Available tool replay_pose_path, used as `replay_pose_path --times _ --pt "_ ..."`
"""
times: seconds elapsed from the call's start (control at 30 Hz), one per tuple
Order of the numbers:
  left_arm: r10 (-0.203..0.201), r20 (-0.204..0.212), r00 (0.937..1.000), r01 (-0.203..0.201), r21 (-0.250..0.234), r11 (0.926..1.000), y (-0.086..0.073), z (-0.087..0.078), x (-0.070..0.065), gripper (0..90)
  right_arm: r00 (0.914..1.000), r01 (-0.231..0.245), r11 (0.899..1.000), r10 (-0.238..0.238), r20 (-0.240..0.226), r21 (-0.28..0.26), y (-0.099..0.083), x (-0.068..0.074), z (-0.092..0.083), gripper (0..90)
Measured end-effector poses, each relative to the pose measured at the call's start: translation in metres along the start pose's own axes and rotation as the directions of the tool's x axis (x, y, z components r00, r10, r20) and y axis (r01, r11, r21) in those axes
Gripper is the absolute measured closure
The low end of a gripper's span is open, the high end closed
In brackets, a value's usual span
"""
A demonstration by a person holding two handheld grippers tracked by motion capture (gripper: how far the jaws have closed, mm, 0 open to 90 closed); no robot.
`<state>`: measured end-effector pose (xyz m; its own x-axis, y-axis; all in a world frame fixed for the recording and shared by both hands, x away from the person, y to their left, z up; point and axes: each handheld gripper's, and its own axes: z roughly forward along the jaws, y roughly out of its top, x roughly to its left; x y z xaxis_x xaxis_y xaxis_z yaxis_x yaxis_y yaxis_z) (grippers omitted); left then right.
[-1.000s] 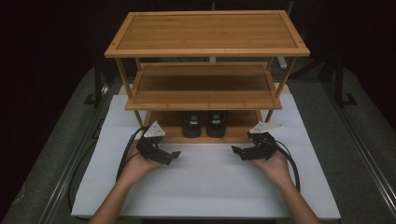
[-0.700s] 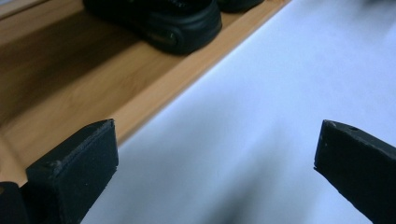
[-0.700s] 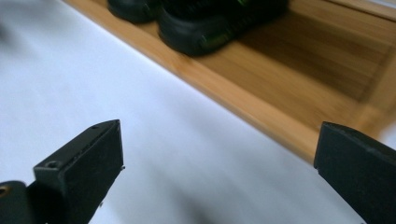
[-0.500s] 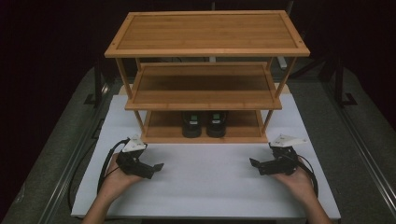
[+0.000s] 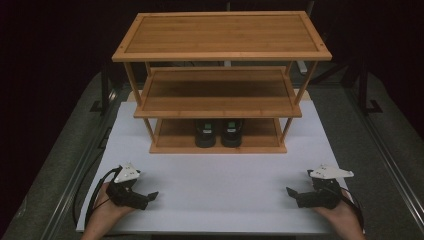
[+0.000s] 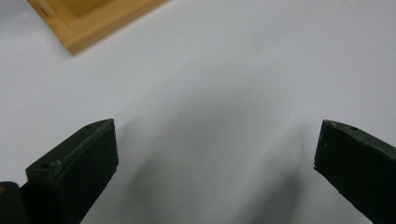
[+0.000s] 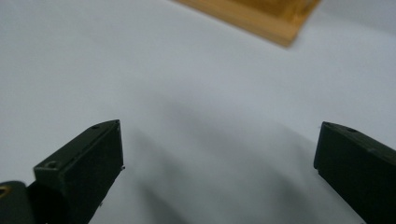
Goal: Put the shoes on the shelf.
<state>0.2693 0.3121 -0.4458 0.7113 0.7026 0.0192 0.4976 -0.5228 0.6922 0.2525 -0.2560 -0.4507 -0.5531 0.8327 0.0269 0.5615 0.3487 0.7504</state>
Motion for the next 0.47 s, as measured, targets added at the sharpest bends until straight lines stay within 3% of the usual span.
replay_pose_path --times 0.23,0.47 --pt "-0.009 0.004 0.9999 0.009 -0.003 1.0000 -0.0085 0.0012 -0.0026 0.0 0.9999 0.003 0.997 -0.005 0.014 0.082 -0.0070 -0.0017 0.0035 0.9" --pt "-0.011 0.002 0.9999 0.011 -0.006 0.9999 -0.0089 0.0013 -0.0029 0.0 0.9999 0.001 0.997 -0.002 0.013 0.079 -0.0073 -0.0019 0.0033 0.9"
